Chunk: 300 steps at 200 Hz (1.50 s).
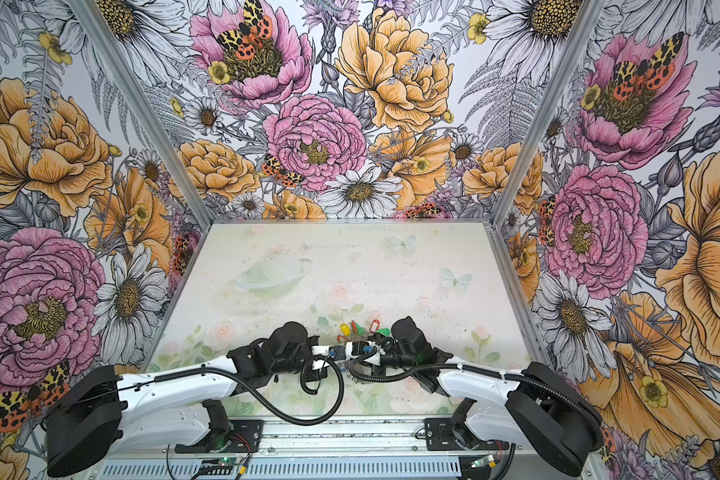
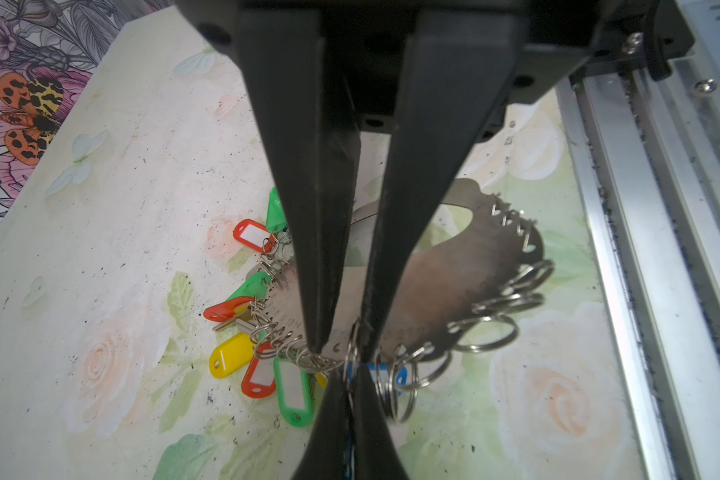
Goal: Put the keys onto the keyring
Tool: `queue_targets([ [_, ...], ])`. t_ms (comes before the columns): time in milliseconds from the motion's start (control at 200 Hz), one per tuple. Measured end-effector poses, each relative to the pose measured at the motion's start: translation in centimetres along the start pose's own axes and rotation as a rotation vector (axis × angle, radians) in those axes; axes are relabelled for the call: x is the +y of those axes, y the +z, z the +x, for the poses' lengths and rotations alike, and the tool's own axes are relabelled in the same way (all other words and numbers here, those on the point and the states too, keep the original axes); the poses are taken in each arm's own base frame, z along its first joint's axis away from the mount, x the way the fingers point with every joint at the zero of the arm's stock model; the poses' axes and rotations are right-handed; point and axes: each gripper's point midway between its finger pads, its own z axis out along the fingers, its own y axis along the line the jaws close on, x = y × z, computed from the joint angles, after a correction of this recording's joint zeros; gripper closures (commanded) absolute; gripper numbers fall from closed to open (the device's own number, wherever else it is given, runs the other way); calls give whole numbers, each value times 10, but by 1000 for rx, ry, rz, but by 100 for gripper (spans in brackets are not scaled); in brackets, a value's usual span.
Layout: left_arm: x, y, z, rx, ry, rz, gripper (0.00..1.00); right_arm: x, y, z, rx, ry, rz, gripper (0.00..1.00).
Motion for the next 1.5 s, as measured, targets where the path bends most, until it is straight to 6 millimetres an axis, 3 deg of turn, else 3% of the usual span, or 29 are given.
queue_targets([
  [636,-3,-6,-6,-50,-22,31,100,2,-1,4,-18,5,11,83],
  [731,-4,-6,-7,-55,-24,35,100,2,-1,2,-25,8,11,85],
  [911,-3,-6,-8,-59,-24,35,100,4,0,0,-35,22,-1,100],
  [1091,1,-6,-9,-67,-42,24,100,3,-1,-1,-55,37,11,100],
  [1501,18,-21,-37,-204,-69,-29,86,-8,-20,-29,-255,76,80,100],
])
